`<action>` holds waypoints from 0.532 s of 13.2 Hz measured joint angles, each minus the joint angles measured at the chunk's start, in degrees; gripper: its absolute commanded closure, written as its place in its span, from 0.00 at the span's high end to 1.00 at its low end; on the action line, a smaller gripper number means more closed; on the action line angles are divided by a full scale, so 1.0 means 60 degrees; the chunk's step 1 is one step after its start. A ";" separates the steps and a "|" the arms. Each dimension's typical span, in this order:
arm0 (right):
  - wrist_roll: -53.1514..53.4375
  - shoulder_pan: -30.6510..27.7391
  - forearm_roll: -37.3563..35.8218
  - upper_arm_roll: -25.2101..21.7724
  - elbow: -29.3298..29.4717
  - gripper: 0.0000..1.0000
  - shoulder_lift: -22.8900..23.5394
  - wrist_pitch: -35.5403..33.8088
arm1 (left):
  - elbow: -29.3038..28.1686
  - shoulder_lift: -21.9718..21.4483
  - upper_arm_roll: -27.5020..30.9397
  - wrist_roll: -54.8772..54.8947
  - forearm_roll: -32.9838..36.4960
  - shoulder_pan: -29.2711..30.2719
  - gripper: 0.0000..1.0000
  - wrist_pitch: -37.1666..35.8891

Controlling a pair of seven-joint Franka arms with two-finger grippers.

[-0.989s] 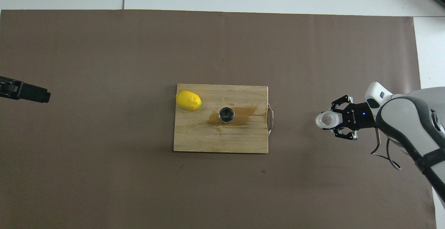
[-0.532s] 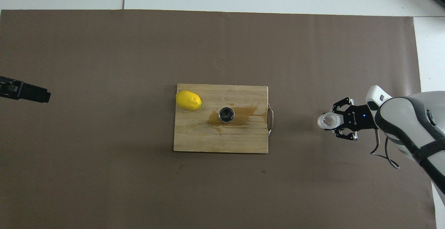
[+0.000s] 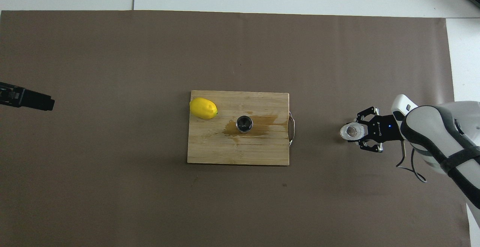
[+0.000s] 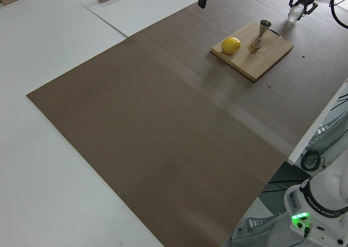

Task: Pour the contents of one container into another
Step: 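Lower the white cup onto the table and open the right gripper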

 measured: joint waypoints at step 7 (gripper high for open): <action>0.0000 -0.0114 0.0007 0.0001 -0.0005 1.00 -0.0310 -0.0158 | 0.0000 0.0000 0.0000 0.0000 0.0000 0.0000 1.00 0.0002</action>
